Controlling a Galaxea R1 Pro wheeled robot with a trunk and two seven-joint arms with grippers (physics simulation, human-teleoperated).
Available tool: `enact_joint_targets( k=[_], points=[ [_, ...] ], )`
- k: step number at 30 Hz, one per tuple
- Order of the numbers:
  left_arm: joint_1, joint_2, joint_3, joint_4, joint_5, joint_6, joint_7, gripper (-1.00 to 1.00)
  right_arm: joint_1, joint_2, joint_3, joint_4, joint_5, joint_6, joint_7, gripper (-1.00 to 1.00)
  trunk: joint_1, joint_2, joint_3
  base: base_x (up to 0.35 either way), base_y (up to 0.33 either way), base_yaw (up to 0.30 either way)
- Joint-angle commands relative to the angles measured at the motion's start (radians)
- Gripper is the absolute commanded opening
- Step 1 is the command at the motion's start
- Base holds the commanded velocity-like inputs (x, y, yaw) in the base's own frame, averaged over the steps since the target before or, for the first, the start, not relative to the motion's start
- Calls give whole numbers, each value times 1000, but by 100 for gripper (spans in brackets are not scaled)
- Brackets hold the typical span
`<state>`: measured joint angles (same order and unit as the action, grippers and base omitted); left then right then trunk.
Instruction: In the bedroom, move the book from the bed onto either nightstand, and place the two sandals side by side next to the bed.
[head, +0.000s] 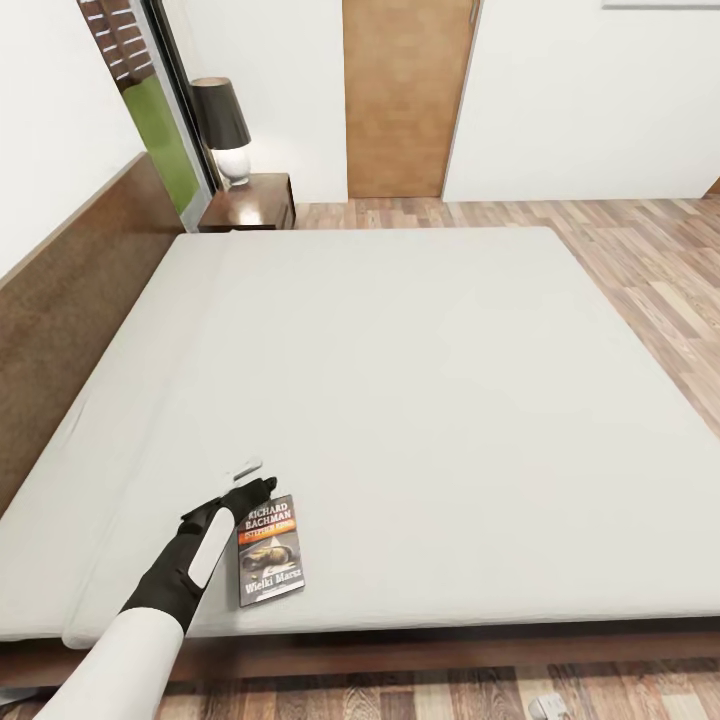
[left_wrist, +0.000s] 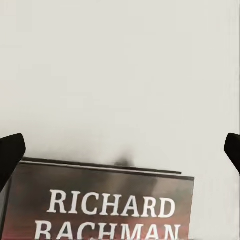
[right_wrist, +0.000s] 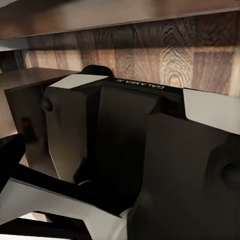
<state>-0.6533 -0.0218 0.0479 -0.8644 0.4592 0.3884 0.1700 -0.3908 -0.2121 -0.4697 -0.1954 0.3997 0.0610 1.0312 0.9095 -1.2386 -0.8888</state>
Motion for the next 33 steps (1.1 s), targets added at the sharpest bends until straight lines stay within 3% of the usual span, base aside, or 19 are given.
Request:
enact_joint_targets(
  k=[1,15,33],
  points=[
    [0,0,1,-5,10,4,1,100,0,0,-9,-1,6,6,5,100,0,0,-1,0,0,0],
    [0,-3,-9,-28,10,-2,-27,100,0,0,-8,-1,6,6,6,100,0,0,-1,0,0,0],
    [0,-3,-8,-25,10,-15,-27,100,0,0,-8,-1,6,6,6,100,69,-126,-57,0,0,0]
  ],
)
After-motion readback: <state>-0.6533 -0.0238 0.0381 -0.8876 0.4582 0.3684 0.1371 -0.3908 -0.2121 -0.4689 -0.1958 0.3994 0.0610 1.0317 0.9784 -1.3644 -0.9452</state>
